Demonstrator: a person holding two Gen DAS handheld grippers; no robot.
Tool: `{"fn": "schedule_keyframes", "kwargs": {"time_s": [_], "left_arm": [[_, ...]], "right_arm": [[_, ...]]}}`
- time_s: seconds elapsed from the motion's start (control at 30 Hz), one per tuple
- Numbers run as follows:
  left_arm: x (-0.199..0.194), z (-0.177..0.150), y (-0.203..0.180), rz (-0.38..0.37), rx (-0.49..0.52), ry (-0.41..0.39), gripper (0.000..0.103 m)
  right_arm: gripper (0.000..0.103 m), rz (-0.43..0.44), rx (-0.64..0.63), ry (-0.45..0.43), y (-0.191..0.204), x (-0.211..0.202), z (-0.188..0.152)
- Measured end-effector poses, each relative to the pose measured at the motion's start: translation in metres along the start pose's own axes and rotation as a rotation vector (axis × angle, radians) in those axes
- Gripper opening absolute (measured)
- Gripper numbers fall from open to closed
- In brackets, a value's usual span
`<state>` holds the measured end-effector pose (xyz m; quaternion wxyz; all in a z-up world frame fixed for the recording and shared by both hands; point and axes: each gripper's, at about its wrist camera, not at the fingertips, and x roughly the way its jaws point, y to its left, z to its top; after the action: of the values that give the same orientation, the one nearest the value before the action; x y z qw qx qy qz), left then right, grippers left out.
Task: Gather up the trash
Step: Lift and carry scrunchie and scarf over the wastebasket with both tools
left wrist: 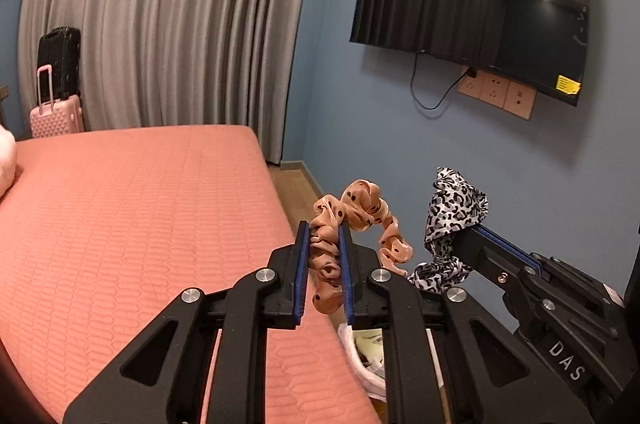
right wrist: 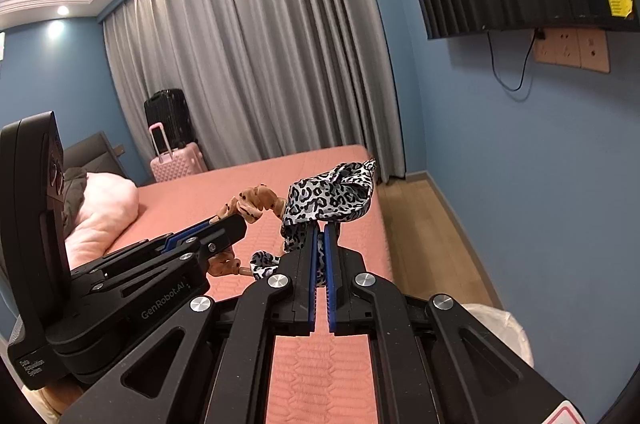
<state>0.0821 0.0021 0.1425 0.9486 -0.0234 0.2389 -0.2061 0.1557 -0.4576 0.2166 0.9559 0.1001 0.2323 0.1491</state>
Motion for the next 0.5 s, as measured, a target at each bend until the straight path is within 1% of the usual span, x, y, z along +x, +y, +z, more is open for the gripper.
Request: {"fn": "schedule_keyframes", "kwargs": {"time_s": [0.3,0.5], "left_arm": [[-0.012,0.0,-0.033,-0.041,0.049,-0.007,0.014],[-0.004,-0.005,-0.055,-0.07,0.072,0.022,0.014]], "right_arm": [[0.003,-0.047,0.022,-0.04,-0.025,-0.038,0.0],[0.003,-0.089,0.052,-0.032,-0.051,-0.041,-0.01]]}}
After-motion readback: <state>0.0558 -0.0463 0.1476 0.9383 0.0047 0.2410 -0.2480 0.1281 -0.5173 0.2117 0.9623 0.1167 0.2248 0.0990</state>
